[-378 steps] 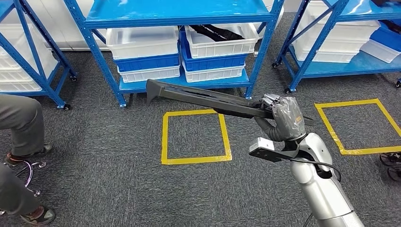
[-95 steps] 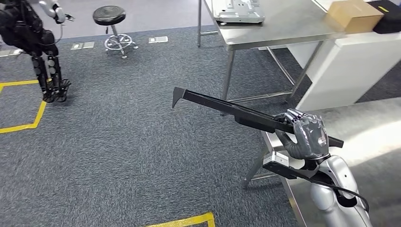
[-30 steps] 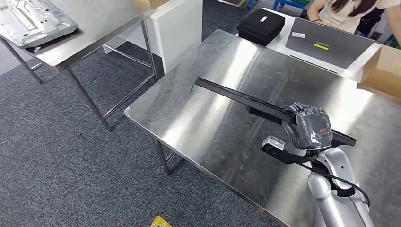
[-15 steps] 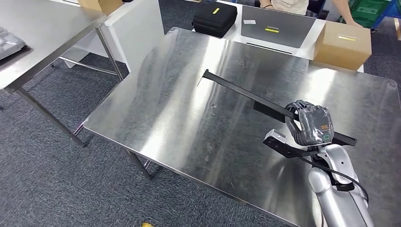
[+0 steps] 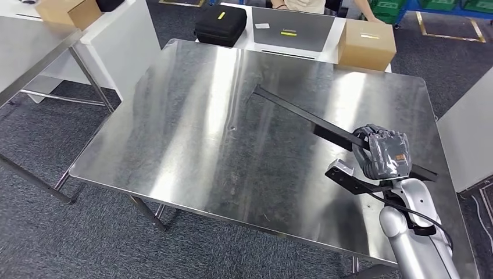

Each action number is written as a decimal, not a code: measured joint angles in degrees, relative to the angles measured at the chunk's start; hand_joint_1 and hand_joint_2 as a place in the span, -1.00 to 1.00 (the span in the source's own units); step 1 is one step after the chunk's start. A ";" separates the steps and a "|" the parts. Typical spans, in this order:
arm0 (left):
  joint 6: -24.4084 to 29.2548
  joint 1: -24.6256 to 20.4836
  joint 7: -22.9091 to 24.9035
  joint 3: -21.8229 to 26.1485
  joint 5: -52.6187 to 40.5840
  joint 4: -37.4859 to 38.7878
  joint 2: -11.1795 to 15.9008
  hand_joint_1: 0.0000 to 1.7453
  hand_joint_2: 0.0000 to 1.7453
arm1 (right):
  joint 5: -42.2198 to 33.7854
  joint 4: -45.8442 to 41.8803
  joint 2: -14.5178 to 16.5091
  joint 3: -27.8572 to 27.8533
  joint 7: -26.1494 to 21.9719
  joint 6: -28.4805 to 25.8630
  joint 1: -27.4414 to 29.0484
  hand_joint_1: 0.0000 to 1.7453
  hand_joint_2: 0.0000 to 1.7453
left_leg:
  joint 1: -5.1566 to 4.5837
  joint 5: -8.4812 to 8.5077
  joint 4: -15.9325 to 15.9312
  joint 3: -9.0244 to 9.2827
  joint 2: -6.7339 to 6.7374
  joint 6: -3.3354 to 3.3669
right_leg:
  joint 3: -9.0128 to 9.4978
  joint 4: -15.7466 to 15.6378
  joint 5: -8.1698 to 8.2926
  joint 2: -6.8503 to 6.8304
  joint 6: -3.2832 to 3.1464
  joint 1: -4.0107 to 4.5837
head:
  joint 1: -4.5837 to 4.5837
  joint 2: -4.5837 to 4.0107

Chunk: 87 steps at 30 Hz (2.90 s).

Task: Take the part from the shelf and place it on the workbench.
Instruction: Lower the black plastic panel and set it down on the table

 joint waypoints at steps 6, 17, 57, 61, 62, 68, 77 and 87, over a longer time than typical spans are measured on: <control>0.09 0.01 -0.02 0.04 0.07 -0.03 -0.38 -1.00 1.00 | 0.02 0.61 0.11 0.04 -0.13 0.02 -0.26 1.00 1.00 | 0.75 -1.60 2.50 -0.72 4.18 -2.88 | 7.13 -10.85 3.53 -4.12 3.66 -1.53 | 0.57 0.00; 0.22 0.10 -0.10 0.06 0.10 -0.03 -0.52 -1.00 1.00 | 0.61 1.05 0.14 0.19 -0.48 0.04 -0.54 1.00 1.00 | 1.49 -11.00 20.63 -8.68 -1.22 -4.03 | 6.18 -11.35 4.59 1.70 -0.70 -0.63 | -0.61 0.00; 1.39 -0.58 -6.04 0.08 1.32 0.00 -1.84 -1.00 1.00 | 9.08 16.07 -0.02 4.21 2.50 -6.41 -15.10 1.00 1.00 | 0.17 0.39 3.62 -4.04 0.56 -2.75 | 7.21 -11.51 3.72 -1.14 0.25 0.07 | -0.51 0.00; 1.89 -0.56 -6.36 0.08 1.09 0.01 -1.92 -1.00 1.00 | 8.61 17.05 0.04 4.86 2.27 -6.02 -15.91 1.00 1.00 | 0.01 0.42 3.63 -4.10 0.54 -3.17 | 7.16 -11.51 3.73 -1.15 0.25 0.07 | -0.49 0.00; 2.10 -0.56 -6.65 0.08 0.99 0.01 -1.94 -1.00 1.00 | 8.14 17.46 0.12 5.03 1.89 -5.91 -16.35 1.00 1.00 | -0.06 0.42 3.63 -4.12 0.53 -3.17 | 7.15 -11.51 3.74 -1.15 0.26 0.06 | -0.49 0.00; 2.75 -0.66 -9.72 0.06 1.18 0.01 -2.25 -1.00 1.00 | 5.00 20.72 1.11 6.37 -0.46 -5.43 -19.86 1.00 1.00 | -0.42 0.42 3.76 -4.18 0.50 -3.14 | 7.09 -11.51 3.78 -1.20 0.32 0.02 | -0.49 0.00; 8.68 -1.63 -16.33 -1.12 -0.47 0.01 -3.02 -1.00 1.00 | 4.67 32.88 5.93 11.79 -7.24 -11.55 -27.91 1.00 1.00 | -0.56 0.50 3.79 -4.35 0.53 -3.03 | 7.11 -11.50 3.89 -1.14 0.48 -0.01 | -0.49 0.00; 9.27 -2.21 -16.02 -2.67 -1.17 0.01 -3.23 -1.00 1.00 | 2.56 45.56 13.60 17.91 -11.26 -14.37 -35.14 1.00 1.00 | -0.56 0.51 3.85 -4.35 0.47 -3.01 | 6.89 -11.50 3.89 -1.20 0.48 -0.02 | -0.50 0.00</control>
